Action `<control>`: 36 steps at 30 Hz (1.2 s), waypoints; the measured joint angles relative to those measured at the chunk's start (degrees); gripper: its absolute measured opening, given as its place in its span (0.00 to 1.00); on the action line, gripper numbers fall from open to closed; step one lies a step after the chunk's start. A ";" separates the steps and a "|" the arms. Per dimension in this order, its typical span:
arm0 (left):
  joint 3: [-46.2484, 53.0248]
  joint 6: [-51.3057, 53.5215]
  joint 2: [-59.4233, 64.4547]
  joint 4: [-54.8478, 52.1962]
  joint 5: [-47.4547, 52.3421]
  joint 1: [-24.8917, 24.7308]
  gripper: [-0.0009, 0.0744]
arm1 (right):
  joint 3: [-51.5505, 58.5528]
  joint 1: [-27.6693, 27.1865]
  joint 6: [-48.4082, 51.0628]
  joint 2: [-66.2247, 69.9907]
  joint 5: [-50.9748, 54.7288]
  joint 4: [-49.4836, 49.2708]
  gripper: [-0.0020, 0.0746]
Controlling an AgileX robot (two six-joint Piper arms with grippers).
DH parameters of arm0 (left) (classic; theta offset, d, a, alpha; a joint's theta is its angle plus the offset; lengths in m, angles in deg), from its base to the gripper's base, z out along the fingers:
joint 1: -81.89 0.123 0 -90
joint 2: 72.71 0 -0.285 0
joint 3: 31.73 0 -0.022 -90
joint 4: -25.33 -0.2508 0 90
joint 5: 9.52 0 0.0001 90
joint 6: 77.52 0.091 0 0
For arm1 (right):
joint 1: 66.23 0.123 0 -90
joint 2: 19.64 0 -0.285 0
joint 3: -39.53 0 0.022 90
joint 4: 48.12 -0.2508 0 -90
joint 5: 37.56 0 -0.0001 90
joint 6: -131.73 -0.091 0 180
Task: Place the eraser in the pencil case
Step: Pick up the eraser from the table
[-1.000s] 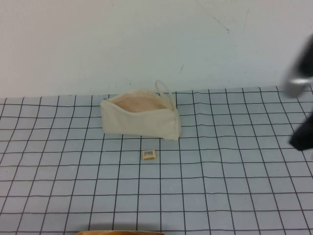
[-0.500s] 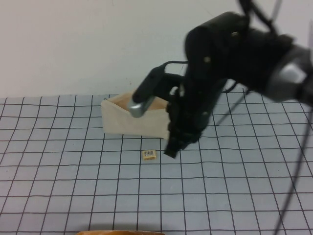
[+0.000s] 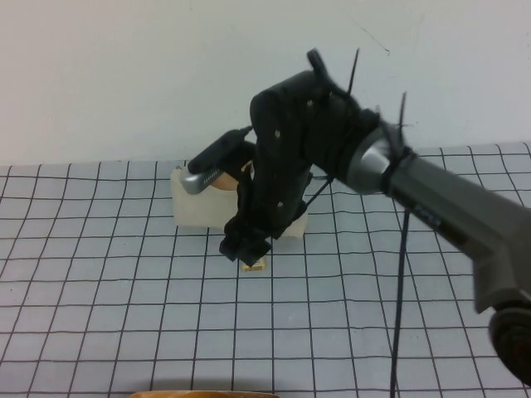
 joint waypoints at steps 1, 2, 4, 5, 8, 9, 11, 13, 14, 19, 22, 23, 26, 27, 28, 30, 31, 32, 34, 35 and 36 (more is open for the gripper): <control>0.00 0.00 0.00 0.00 0.00 0.00 0.01 | -0.52 0.00 -0.71 1.09 0.00 0.00 0.62; 0.00 0.00 0.00 0.00 0.00 0.00 0.01 | -0.85 0.00 -1.67 2.11 0.00 0.00 0.62; 0.00 0.00 0.00 0.00 0.00 0.00 0.01 | -1.42 0.00 -3.83 3.62 -0.26 0.13 0.63; 0.00 0.00 0.00 0.00 0.00 0.00 0.01 | -1.54 0.00 -5.17 4.35 -0.89 0.42 0.63; 0.00 0.00 0.00 0.04 0.00 0.00 0.01 | -1.64 0.00 -8.97 5.91 -3.46 0.53 0.64; 0.00 0.00 0.00 0.04 0.00 0.00 0.01 | -1.64 -0.10 -10.57 6.24 -4.42 0.53 0.64; 0.00 0.00 0.00 0.04 0.00 0.00 0.01 | -1.75 -0.32 -13.70 6.84 -6.55 0.53 0.64; 0.00 0.00 0.00 0.04 0.00 0.00 0.01 | -1.87 -0.45 -15.38 7.11 -8.42 0.53 0.64; 0.00 0.00 0.00 0.04 0.00 0.00 0.01 | -1.99 -0.45 -15.79 7.31 -9.32 0.53 0.64; 0.00 0.00 0.00 0.04 0.00 0.00 0.01 | -1.99 -0.48 -17.46 8.31 -10.97 0.53 0.64; 0.00 0.00 0.00 0.04 0.00 0.00 0.01 | -2.08 -0.48 -18.15 9.13 -11.26 0.56 0.64; 0.00 0.00 0.00 0.04 0.00 0.00 0.01 | -2.08 -0.48 -18.48 9.55 -11.25 0.56 0.64; 0.00 0.00 0.00 0.04 0.00 0.00 0.01 | -2.08 -0.48 -20.14 10.37 -11.50 1.38 0.64; 0.00 0.00 0.00 0.04 0.00 0.00 0.01 | -2.08 -0.48 -20.72 10.46 -11.50 1.38 0.64; 0.00 0.00 0.00 0.04 0.00 0.00 0.01 | -2.08 -0.48 -21.32 10.46 -11.76 1.87 0.64; 0.00 0.00 0.00 0.04 0.00 0.00 0.01 | -2.08 -0.48 -22.34 10.51 -11.78 2.60 0.64; 0.00 0.00 0.00 0.04 0.00 0.00 0.01 | -2.08 -0.48 -22.64 10.51 -11.88 2.73 0.64; 0.00 0.00 0.00 0.04 0.00 0.00 0.01 | -2.08 -0.48 -22.75 10.61 -11.88 2.99 0.64; 0.00 0.00 0.00 0.04 0.00 0.00 0.01 | -2.08 -0.48 -22.87 10.60 -11.88 3.10 0.63; 0.00 0.00 0.00 0.04 0.00 0.00 0.01 | -2.08 -0.48 -22.87 10.60 -11.88 3.22 0.61; 0.00 0.00 0.00 0.04 0.00 0.00 0.01 | -2.08 -0.48 -22.87 10.60 -11.77 3.22 0.59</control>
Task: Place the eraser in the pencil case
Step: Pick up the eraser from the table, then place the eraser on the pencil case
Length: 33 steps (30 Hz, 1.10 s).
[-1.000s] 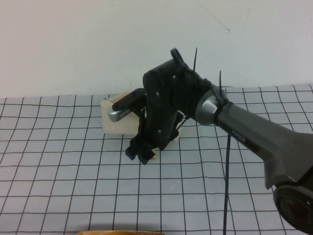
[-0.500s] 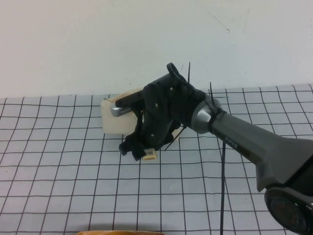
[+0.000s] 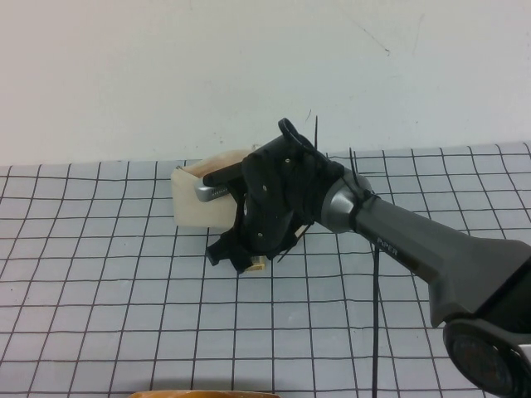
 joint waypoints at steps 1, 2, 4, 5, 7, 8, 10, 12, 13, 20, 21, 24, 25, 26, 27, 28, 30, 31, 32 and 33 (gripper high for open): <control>0.00 0.00 0.00 0.09 0.00 0.00 0.01 | 0.00 0.00 0.00 0.00 0.28 0.00 0.54; 0.00 0.00 0.00 0.37 0.00 0.00 0.01 | 0.00 0.00 0.12 0.00 0.57 0.00 0.48; 0.00 0.00 0.00 0.78 0.00 0.00 0.01 | -0.13 -0.10 0.58 -0.13 1.34 -0.60 0.44; 0.00 0.00 0.00 0.88 0.00 0.00 0.01 | -0.13 -0.10 1.29 -0.26 2.44 -1.30 0.44; 0.00 0.00 0.00 1.01 0.00 0.00 0.01 | -0.13 -0.10 3.07 -0.82 3.94 -2.59 0.44; 0.00 0.00 0.00 1.01 0.00 0.00 0.01 | -0.13 -0.10 4.28 -1.24 4.59 -3.45 0.44; 0.00 0.00 0.00 1.09 0.00 0.00 0.01 | -0.02 -0.10 6.68 -2.60 5.01 -5.60 0.44; 0.00 0.00 0.00 1.09 0.00 0.00 0.01 | -0.02 0.02 9.46 -4.99 5.01 -7.45 0.44; 0.00 0.00 0.00 1.09 0.00 0.00 0.01 | -0.02 0.02 10.56 -6.40 4.48 -8.28 0.44; 0.00 0.00 0.00 1.29 0.00 0.00 0.01 | -0.12 0.02 14.46 -12.90 -6.98 -6.80 0.44; 0.00 0.00 0.00 1.29 0.00 0.00 0.01 | -0.12 0.02 14.59 -12.90 -9.15 -6.01 0.44; 0.00 0.00 0.00 1.29 0.00 0.00 0.01 | -0.12 0.02 14.59 -12.11 -15.25 -3.96 0.44; 0.00 0.00 0.00 1.29 0.00 0.00 0.01 | -0.12 0.02 14.59 -11.52 -16.52 -3.69 0.44; 0.00 0.00 0.00 1.29 0.00 0.00 0.01 | -0.12 0.02 14.59 -10.95 -17.40 -3.32 0.44; 0.00 0.00 0.00 1.29 0.00 0.00 0.01 | -0.12 -0.10 14.59 -10.50 -17.86 -2.94 0.44; 0.00 0.00 0.00 1.29 0.00 0.00 0.01 | -0.12 -0.37 14.59 -9.93 -18.14 -2.81 0.44; 0.00 0.00 0.00 1.29 0.00 0.00 0.01 | -0.01 -0.62 14.72 -9.07 -18.26 -2.81 0.44; 0.00 0.00 0.00 1.29 0.00 0.00 0.01 | -0.01 -0.92 14.22 -8.68 -18.38 -2.81 0.47; 0.00 0.00 0.00 1.29 0.00 0.00 0.01 | -0.01 -1.21 13.50 -8.50 -18.50 -2.81 0.49; 0.00 0.00 0.00 1.29 0.00 0.00 0.01 | -0.01 -1.66 12.78 -8.37 -18.53 -2.73 0.52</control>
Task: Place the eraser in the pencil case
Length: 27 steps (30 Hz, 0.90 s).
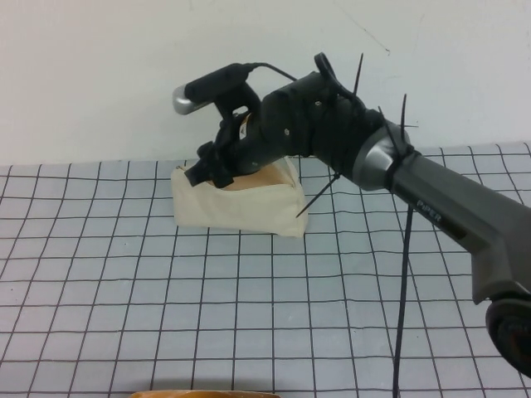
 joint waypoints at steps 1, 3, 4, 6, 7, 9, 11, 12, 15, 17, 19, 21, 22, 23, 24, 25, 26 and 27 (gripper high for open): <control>0.00 0.00 0.00 0.00 0.04 0.00 0.01 | 0.00 -0.39 -0.76 0.00 -0.15 0.00 0.54; 0.00 0.00 0.00 0.05 0.04 0.00 0.01 | 0.00 -1.20 -1.78 0.00 -0.38 0.05 0.56; 0.00 0.00 0.00 0.05 0.04 0.00 0.01 | 0.00 -1.57 -2.22 0.00 -0.48 0.05 0.57; 0.00 0.00 0.00 0.14 0.04 0.00 0.01 | 0.00 -2.34 -2.22 0.00 -0.31 0.14 0.57; 0.00 0.00 0.00 0.14 0.04 0.00 0.01 | 0.00 -2.58 -2.22 0.00 0.42 0.14 0.57; 0.00 0.00 0.00 0.14 0.04 0.00 0.01 | 0.00 -2.98 -2.22 -0.11 3.16 0.02 0.57; 0.00 0.00 0.00 0.14 0.04 0.00 0.01 | 0.00 -3.07 -2.22 -1.07 7.39 0.02 0.53; 0.00 0.00 0.00 0.14 0.04 0.00 0.01 | 0.09 -3.07 -1.65 -1.73 9.01 0.02 0.49; 0.00 0.00 0.00 0.14 0.04 0.00 0.01 | 0.09 -2.96 -0.22 -5.34 12.38 -0.09 0.30; 0.00 0.00 0.00 0.14 0.04 0.00 0.01 | 0.09 -2.96 0.17 -9.08 12.65 -1.51 0.16; 0.00 0.00 0.00 0.14 0.04 0.00 0.01 | 0.09 -2.96 0.91 -13.31 12.07 -3.02 0.09; 0.00 0.00 0.00 0.14 0.04 0.00 0.01 | 0.09 -2.96 2.14 -16.69 11.58 -4.78 0.05; 0.00 0.00 0.00 0.14 0.04 0.00 0.01 | 0.09 -2.96 3.43 -19.09 11.58 -5.68 0.04; 0.00 0.00 0.00 0.14 0.04 0.00 0.01 | 0.09 -2.96 4.55 -21.02 11.83 -6.50 0.04; 0.00 0.00 0.00 0.14 0.04 0.00 0.01 | 0.09 -2.96 5.46 -22.47 12.26 -7.16 0.04; 0.00 0.00 0.00 0.14 0.04 0.00 0.01 | 0.09 -2.96 6.51 -24.17 13.14 -7.53 0.03; 0.00 0.00 0.00 0.14 0.04 0.00 0.01 | 0.09 -2.88 7.48 -25.83 14.30 -7.68 0.03; 0.00 0.00 0.00 0.14 0.04 0.00 0.01 | 0.09 -2.71 8.52 -27.41 15.25 -7.68 0.03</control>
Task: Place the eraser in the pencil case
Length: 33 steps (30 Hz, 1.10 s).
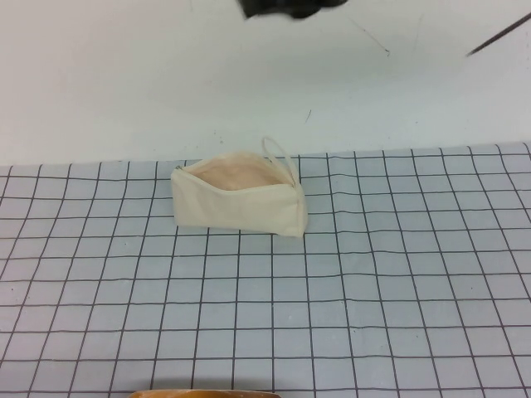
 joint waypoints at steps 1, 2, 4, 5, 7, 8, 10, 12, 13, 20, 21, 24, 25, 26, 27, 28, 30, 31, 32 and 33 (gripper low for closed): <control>0.00 0.00 0.00 0.00 0.00 0.00 0.01 | 0.00 0.24 1.05 -1.54 1.27 0.00 0.03; 0.00 0.00 0.00 0.00 0.00 0.00 0.01 | 0.19 0.52 2.16 -3.15 2.27 -0.10 0.03; 0.00 0.00 0.00 0.00 0.00 0.00 0.01 | 1.92 1.15 4.10 -6.39 3.23 -0.07 0.03; 0.00 0.00 0.00 0.00 0.00 0.00 0.01 | 3.23 1.75 5.16 -8.36 3.46 -0.07 0.03; 0.00 0.00 0.00 0.00 0.00 0.00 0.01 | 6.51 2.72 6.95 -12.20 3.68 -0.07 0.03; 0.00 0.00 0.00 0.00 0.00 0.00 0.01 | 8.35 3.07 7.51 -14.46 3.68 -0.07 0.03; 0.00 0.00 0.00 0.00 0.00 0.00 0.01 | 13.97 3.65 8.93 -19.22 3.68 -0.24 0.03; 0.00 0.00 0.00 0.00 0.00 0.00 0.01 | 20.12 3.77 9.71 -23.72 3.21 -0.03 0.03; 0.00 0.00 0.00 0.00 0.00 0.00 0.01 | 23.83 3.77 9.71 -26.32 2.72 0.52 0.03; 0.00 0.00 0.00 0.00 0.00 0.00 0.01 | 50.41 3.77 8.00 -44.96 -3.51 6.91 0.03; 0.00 0.00 0.00 0.00 0.00 0.00 0.01 | 53.52 3.77 7.76 -47.84 -5.66 7.84 0.03; 0.00 0.00 0.00 0.00 0.00 0.00 0.01 | 65.18 3.77 7.51 -55.42 -16.99 11.82 0.03; 0.00 0.00 0.00 0.00 0.00 0.00 0.01 | 69.00 3.77 7.37 -57.91 -21.23 13.41 0.03; 0.00 0.00 0.00 0.00 0.00 0.00 0.01 | 72.72 3.77 6.82 -60.30 -25.32 15.00 0.03; 0.00 0.00 0.00 0.00 0.00 0.00 0.01 | 75.56 3.77 6.17 -62.16 -28.24 16.45 0.03; 0.00 0.00 0.00 0.00 0.00 0.00 0.01 | 78.95 3.77 5.01 -64.45 -31.29 17.74 0.03; 0.00 0.00 0.00 0.00 0.00 0.00 0.01 | 84.40 3.77 2.20 -68.94 -34.79 19.71 0.03; 0.00 0.00 0.00 0.00 0.00 0.00 0.01 | 87.02 3.77 0.67 -71.14 -35.70 20.54 0.03; 0.00 0.00 0.00 0.00 0.00 0.00 0.01 | 89.39 3.77 -0.91 -73.24 -36.00 21.32 0.03; 0.00 0.00 0.00 0.00 0.00 0.00 0.01 | 91.61 3.77 -2.03 -74.90 -36.16 21.72 0.03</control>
